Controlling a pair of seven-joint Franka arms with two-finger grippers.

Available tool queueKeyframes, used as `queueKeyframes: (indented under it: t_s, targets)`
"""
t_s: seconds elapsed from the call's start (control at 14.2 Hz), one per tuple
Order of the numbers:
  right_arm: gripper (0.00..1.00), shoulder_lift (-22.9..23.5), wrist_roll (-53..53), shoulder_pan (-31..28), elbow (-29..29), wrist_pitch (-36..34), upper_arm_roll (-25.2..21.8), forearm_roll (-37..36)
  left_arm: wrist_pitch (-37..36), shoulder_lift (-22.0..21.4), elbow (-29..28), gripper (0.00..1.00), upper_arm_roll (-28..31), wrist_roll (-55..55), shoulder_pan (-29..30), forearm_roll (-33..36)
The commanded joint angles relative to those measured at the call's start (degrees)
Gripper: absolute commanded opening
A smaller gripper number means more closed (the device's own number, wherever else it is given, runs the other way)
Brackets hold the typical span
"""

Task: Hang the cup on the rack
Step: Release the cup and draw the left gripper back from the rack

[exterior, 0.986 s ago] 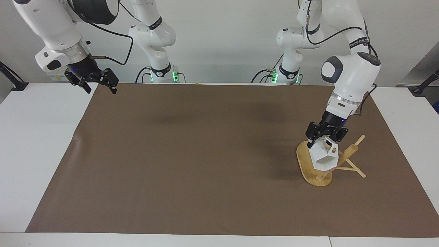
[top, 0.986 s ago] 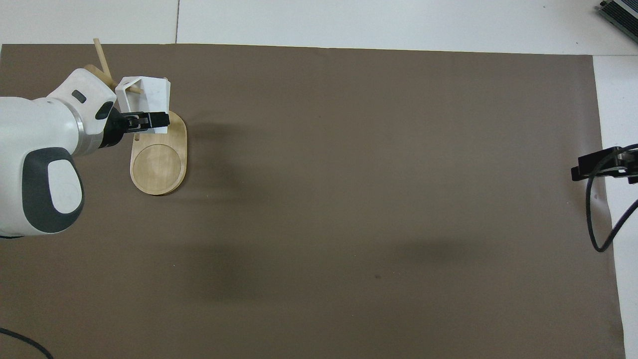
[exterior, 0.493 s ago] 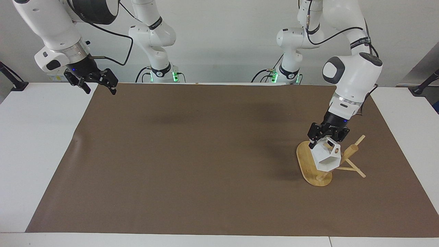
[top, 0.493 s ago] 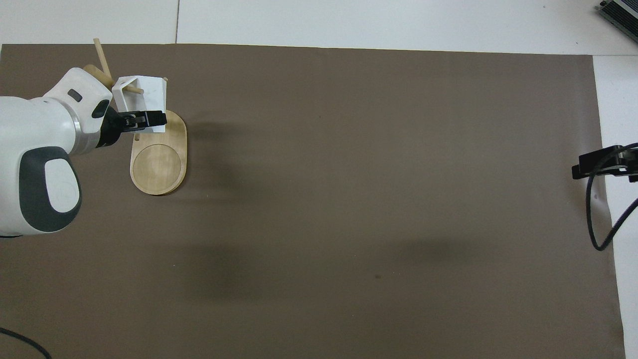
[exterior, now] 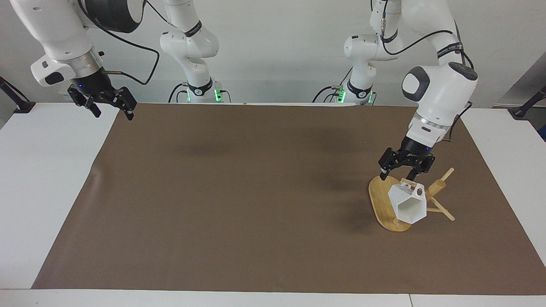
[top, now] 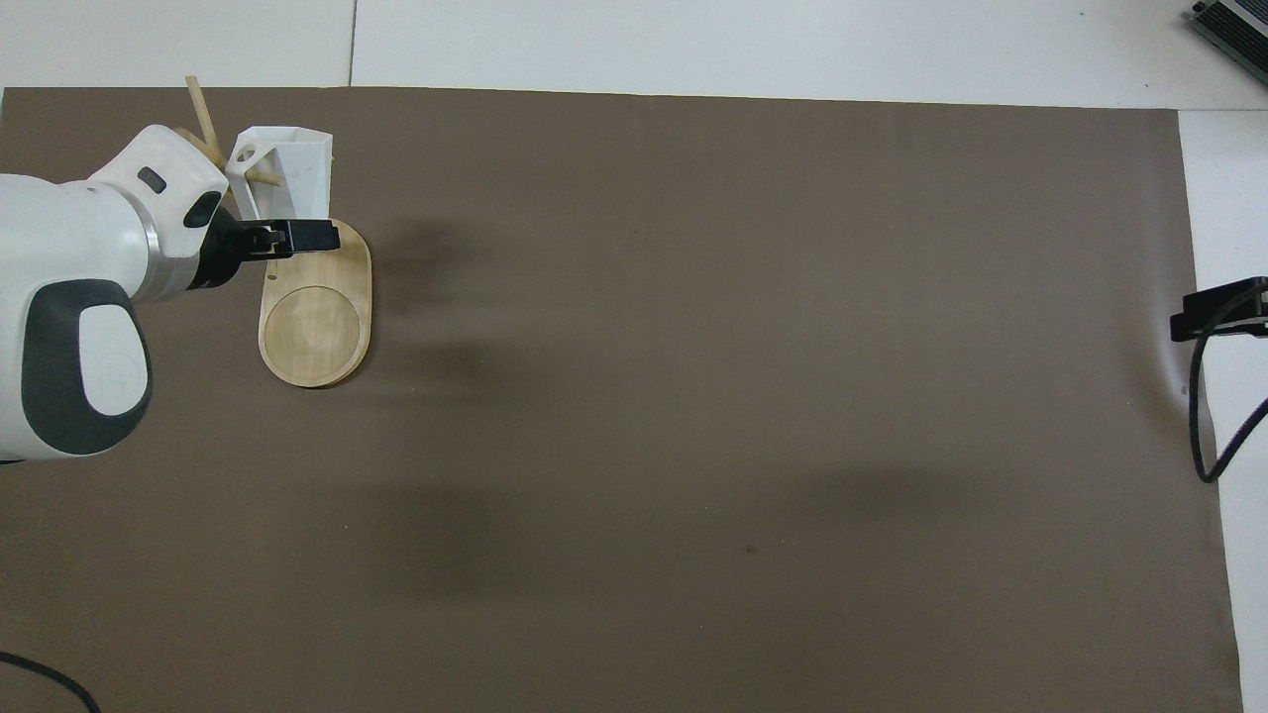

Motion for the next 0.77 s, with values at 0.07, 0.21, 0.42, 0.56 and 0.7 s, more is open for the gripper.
queueKeyframes:
  t_s: [0.07, 0.21, 0.42, 0.56, 0.7]
  targets:
    - [1.0, -0.4, -1.0, -0.4, -0.7, 0.4, 0.0, -0.4, -11.6, -2.7, 5.3, 1.0, 0.1, -0.8, 0.2, 4.3]
    - [1.0, -0.5, -1.0, -0.4, -0.9, 0.0, 0.7, -0.3, -16.9, -6.2, 5.3, 1.0, 0.1, -0.8, -0.1, 5.5]
    - [1.0, -0.6, -1.0, -0.4, -0.9, 0.0, 0.8, -0.2, -24.4, -9.9, 5.5, 1.0, -0.3, -0.6, -0.4, 7.8]
    - [1.0, -0.6, -1.0, -0.4, -0.9, 0.0, 0.7, -0.2, -29.9, -11.3, 6.7, 1.0, -0.4, -0.6, -0.4, 7.9]
    - [1.0, -0.6, -1.0, -0.4, -0.9, 0.0, 0.7, -0.2, -34.9, -11.4, 9.0, 1.0, -0.4, -0.5, 0.1, 8.2]
